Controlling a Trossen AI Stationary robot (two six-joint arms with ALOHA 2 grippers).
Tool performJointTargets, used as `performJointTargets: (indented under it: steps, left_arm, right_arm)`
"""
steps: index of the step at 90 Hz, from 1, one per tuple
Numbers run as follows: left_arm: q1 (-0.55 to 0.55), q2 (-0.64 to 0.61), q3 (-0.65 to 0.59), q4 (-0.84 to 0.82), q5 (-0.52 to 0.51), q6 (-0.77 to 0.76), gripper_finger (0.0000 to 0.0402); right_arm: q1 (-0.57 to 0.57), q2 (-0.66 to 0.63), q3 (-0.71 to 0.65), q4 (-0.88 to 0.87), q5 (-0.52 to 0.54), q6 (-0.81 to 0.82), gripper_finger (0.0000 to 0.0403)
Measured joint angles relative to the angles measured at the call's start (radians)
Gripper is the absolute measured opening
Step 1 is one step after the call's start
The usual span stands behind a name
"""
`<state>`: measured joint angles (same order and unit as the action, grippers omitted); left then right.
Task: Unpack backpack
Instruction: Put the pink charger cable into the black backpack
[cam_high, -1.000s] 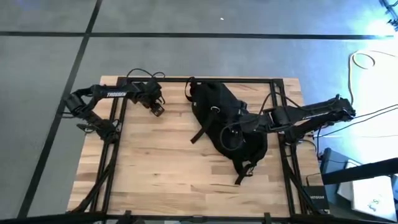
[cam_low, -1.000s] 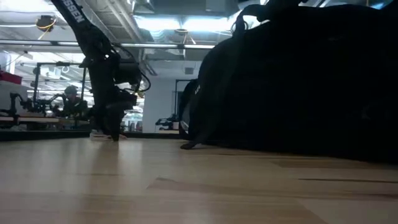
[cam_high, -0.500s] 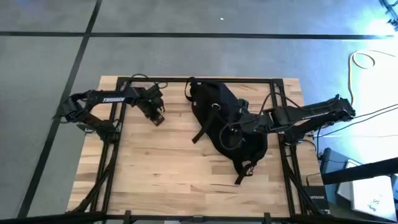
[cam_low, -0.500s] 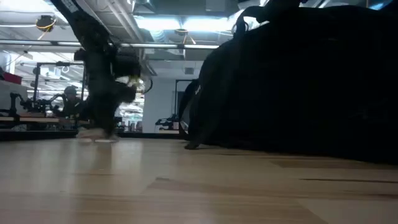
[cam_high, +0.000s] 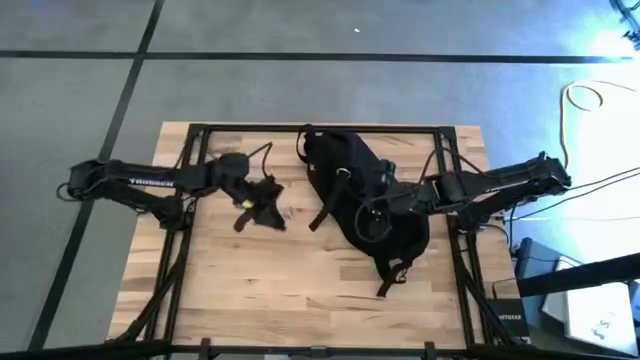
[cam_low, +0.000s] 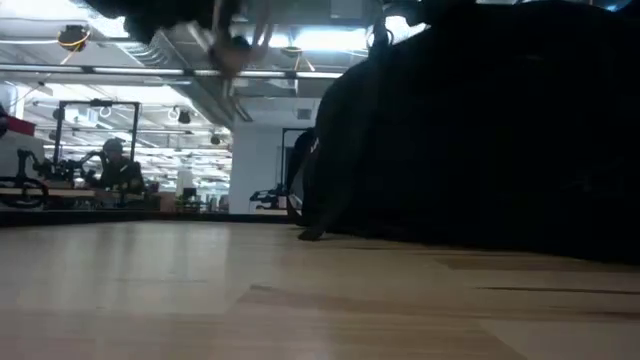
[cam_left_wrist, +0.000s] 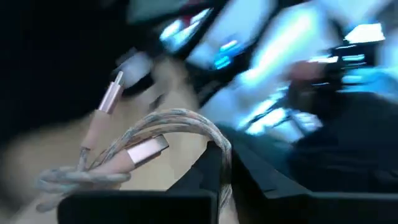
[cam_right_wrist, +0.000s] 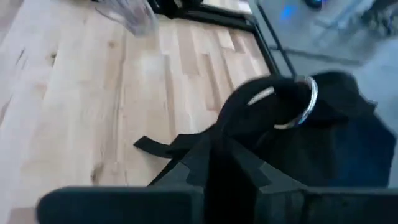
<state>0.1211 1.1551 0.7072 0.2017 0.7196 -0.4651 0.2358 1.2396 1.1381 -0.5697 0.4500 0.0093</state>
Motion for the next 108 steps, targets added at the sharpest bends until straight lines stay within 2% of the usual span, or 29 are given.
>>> performJointTargets:
  steps: [7, 13, 29, 34, 38, 47, 60, 78, 94, 108]
  left_arm:
    - [-0.083, 0.039, 0.002, 0.197, -0.01, -0.044, 0.0002]
    - [-0.137, 0.091, 0.022, 0.298, -0.024, -0.056, 0.0002]
    - [-0.216, 0.301, 0.157, 0.331, -0.056, 0.022, 0.0002]
    - [-0.22, 0.37, 0.214, 0.323, -0.042, 0.048, 0.0002]
    - [-0.214, 0.411, 0.255, 0.321, -0.013, 0.063, 0.0002]
    - [-0.195, 0.447, 0.328, 0.332, 0.056, 0.09, 0.0002]
    - [-0.159, 0.439, 0.353, 0.332, 0.143, 0.147, 0.0002]
    - [-0.126, 0.423, 0.347, 0.324, 0.169, 0.303, 0.0001]
    - [-0.119, 0.425, 0.342, 0.305, 0.245, 0.461, 0.0001]
    - [-0.124, 0.434, 0.342, 0.323, 0.246, 0.554, 0.0001]
  right_arm:
    - [0.017, 0.0, 0.0, 0.004, 0.058, -0.054, 0.0043]
    - [0.028, 0.0, 0.0, 0.014, 0.106, -0.1, 0.0073]
    - [0.047, -0.002, 0.0, 0.034, 0.163, -0.208, 0.0179]
    - [0.047, -0.006, 0.0, 0.036, 0.152, -0.231, 0.0212]
    - [0.048, -0.01, 0.0, 0.038, 0.096, -0.263, 0.0236]
    - [0.082, -0.012, 0.029, 0.048, 0.026, -0.315, 0.0268]
    - [0.17, -0.017, 0.101, 0.056, 0.001, -0.332, 0.0274]
    - [0.262, -0.014, 0.099, 0.086, 0.0, -0.275, 0.0245]
    - [0.266, 0.015, 0.058, 0.119, 0.01, -0.222, 0.0225]
    - [0.231, 0.067, 0.055, 0.189, 0.01, -0.251, 0.0223]
